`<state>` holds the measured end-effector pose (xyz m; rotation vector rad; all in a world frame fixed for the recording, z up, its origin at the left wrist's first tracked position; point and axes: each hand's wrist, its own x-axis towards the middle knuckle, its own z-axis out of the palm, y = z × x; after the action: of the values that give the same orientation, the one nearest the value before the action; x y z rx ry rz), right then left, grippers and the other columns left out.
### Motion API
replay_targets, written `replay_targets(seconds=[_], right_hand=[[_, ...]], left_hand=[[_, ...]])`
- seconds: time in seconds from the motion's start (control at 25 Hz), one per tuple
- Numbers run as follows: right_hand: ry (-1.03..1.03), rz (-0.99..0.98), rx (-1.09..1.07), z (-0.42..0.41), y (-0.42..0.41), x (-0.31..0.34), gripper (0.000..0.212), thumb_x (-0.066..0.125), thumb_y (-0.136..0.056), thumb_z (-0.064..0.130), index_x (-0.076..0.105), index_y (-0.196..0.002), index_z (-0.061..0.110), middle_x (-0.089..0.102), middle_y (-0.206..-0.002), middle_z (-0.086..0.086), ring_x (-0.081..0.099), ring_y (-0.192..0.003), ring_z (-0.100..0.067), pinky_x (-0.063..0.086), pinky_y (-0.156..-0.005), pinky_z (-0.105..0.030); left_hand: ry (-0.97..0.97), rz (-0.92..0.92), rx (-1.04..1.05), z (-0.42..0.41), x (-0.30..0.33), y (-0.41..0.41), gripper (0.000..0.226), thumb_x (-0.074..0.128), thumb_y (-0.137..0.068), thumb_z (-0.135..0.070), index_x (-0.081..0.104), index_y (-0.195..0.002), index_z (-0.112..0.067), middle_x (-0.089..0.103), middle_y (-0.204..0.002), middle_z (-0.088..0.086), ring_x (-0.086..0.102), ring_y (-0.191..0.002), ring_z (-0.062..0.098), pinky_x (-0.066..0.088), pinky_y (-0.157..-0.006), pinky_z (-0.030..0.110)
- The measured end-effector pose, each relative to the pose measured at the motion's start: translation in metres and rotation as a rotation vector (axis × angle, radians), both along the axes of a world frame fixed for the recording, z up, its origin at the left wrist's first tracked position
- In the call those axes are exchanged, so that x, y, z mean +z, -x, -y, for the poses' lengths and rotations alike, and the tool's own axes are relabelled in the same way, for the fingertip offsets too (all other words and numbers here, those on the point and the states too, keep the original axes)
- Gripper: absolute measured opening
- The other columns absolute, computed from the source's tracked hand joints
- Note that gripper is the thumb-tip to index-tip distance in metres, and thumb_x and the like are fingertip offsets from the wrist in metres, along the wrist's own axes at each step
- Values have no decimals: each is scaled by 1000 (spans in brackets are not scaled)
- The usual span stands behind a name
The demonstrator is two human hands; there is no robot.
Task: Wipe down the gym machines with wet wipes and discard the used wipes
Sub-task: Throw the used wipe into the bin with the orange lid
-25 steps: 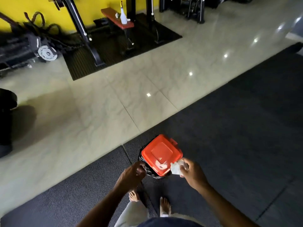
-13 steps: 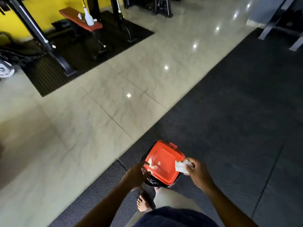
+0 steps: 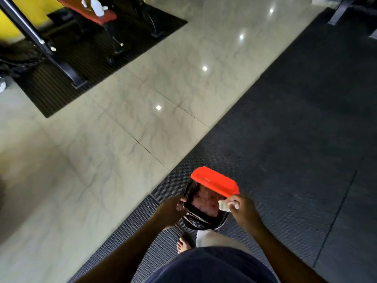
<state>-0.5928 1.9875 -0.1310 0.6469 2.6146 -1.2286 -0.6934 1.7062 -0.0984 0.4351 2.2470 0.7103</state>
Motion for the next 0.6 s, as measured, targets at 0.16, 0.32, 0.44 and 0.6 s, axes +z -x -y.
replay_targets(seconds=[0.16, 0.32, 0.44, 0.6], right_hand=[[-6, 69, 27, -5, 9, -14, 30, 64, -73, -7, 71, -93, 14, 70, -94, 3, 64, -88, -17, 44, -75, -15], [-1, 118, 45, -3, 22, -27, 27, 70, -78, 0, 71, -100, 15, 69, -99, 6, 64, -91, -15, 51, -79, -31], [15, 139, 23, 0, 36, -45, 26, 73, -79, 1, 70, -102, 12, 71, -102, 1, 66, -95, -21, 52, -82, -35], [-6, 230, 140, 3, 46, -76, 44, 80, -80, 9, 62, -120, 10, 66, -119, -9, 64, -110, -28, 49, -91, -34]], left_hand=[[17, 37, -42, -18, -7, 11, 37, 66, -101, -28, 59, -136, -20, 70, -114, -5, 66, -93, 5, 48, -76, 21], [47, 57, -77, -30, -15, 16, 40, 67, -99, -31, 58, -137, -21, 72, -117, -2, 68, -95, 9, 54, -83, 27], [73, 71, -81, -34, -19, 20, 43, 67, -99, -34, 56, -139, -24, 71, -121, -1, 69, -100, 11, 58, -91, 38], [78, 81, -84, -30, -22, 26, 46, 67, -100, -34, 54, -142, -20, 66, -129, -1, 66, -105, 11, 54, -95, 35]])
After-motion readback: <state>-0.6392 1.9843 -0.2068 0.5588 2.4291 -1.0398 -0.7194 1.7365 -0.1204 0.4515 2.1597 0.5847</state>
